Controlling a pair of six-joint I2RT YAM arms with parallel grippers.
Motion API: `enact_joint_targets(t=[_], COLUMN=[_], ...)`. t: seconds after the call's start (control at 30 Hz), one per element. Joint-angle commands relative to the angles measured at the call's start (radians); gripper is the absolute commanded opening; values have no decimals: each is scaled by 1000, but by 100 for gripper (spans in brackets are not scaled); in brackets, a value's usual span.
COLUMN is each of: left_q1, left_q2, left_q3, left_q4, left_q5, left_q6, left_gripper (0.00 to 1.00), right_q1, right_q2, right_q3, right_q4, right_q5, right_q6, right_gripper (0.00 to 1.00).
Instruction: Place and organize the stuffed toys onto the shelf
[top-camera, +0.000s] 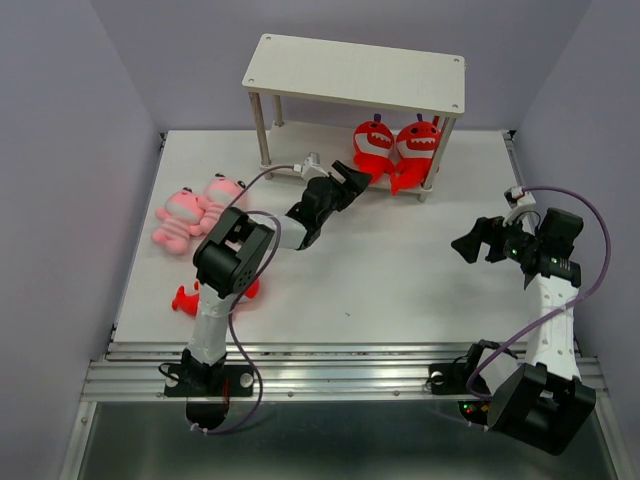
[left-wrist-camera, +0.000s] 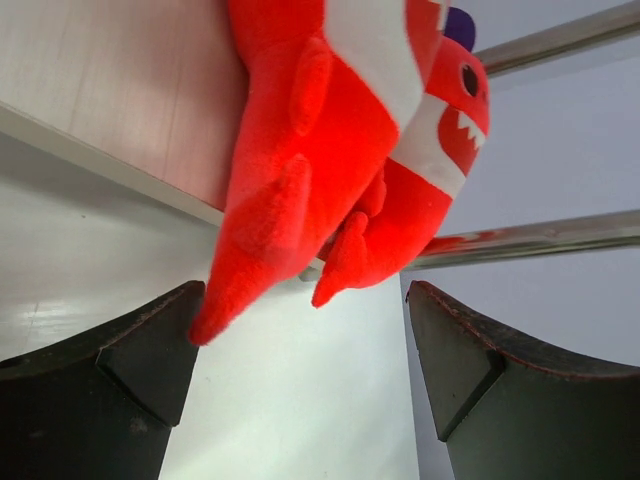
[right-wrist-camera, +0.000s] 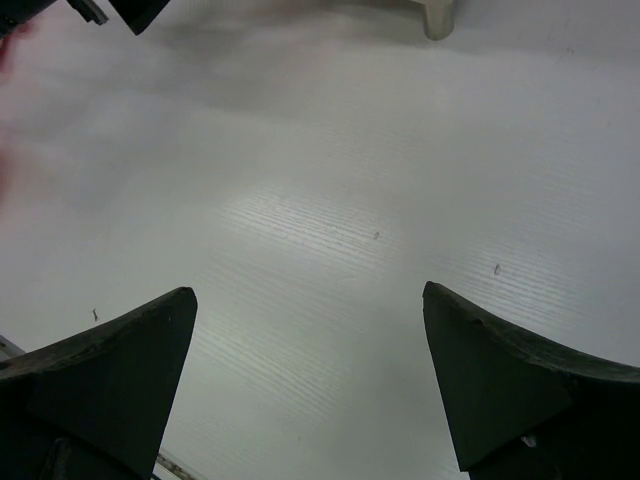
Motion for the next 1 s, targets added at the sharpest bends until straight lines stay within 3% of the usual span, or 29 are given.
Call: enact_joint_targets(t=[0.0,0.13,0.43,0.63,0.83,0.97], left_q1=[5,7,19,22,22,24], left_q2=[-127,-189,-396,-642,-920,-1136], left_q3=[-38,-98,-290,-420,-450,-460], left_q4=[72,70,-132,-299,-659,-938], left_q5=[20,34,-5,-41,-132,-229], left_q6=[102,154,243,346,423,366], left_gripper=[93,93,93,92,92,91], right_q1=[-7,-7,-7,-7,-7,-7], right_q2=[-20,-22,-40,-52,-60,-60], right_q3=[-10,-10,-13,-16,-14,-11], right_q4=[36,36,35,19,-31,-47], right_q5=[-31,-34,-57,-74,-169,-183], right_q6=[-23,-24,-32,-54,-127,-146], right_gripper=[100,100,100,100,100,100])
